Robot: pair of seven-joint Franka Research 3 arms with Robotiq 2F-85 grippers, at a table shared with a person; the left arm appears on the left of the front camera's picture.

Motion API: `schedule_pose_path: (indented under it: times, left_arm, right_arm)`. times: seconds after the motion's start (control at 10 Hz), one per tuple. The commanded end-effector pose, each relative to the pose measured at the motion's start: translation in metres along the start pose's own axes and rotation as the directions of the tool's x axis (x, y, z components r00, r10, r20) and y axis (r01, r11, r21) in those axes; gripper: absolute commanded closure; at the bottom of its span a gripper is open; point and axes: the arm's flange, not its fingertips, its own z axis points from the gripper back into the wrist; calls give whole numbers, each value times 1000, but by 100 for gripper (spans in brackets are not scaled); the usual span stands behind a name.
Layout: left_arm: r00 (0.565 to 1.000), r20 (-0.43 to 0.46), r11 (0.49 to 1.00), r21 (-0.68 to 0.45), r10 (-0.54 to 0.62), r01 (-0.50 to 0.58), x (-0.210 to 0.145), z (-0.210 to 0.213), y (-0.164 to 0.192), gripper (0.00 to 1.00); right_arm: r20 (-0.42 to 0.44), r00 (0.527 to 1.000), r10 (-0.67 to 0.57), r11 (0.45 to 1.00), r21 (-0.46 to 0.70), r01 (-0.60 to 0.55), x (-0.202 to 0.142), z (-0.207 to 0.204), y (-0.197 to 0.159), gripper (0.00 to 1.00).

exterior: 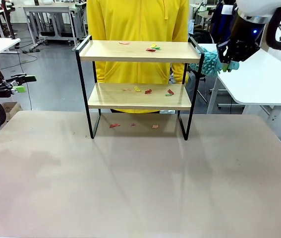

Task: Clean the shelf.
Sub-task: Clean the specific section of the Shelf indicated by the human with the Duster.

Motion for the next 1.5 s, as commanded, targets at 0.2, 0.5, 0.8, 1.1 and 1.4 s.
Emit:
schedule_pose_path:
  times: [0.2,0.5,0.8,1.1,1.4]
  left_arm:
    - [1000,-6,1000,4,-3,3,2,0,0,0]
    - [1000,-6,1000,4,-3,3,2,0,0,0]
    - [1000,-6,1000,4,-3,3,2,0,0,0]
    - [1000,-6,1000,4,-3,3,2,0,0,0]
    - [1000,-6,1000,4,-3,3,2,0,0,0]
  right_arm:
    - [6,1000,6,1000,-6,-6,0,3,1,100]
    - [-102,990,97,995,-25,-100,-18,43,-61,87]
    - [-308,917,253,956,-66,-286,-50,91,-120,87]
    - [-512,725,460,853,30,-520,-95,101,-127,87]
    - [-573,450,685,666,240,-706,-142,87,-96,87]
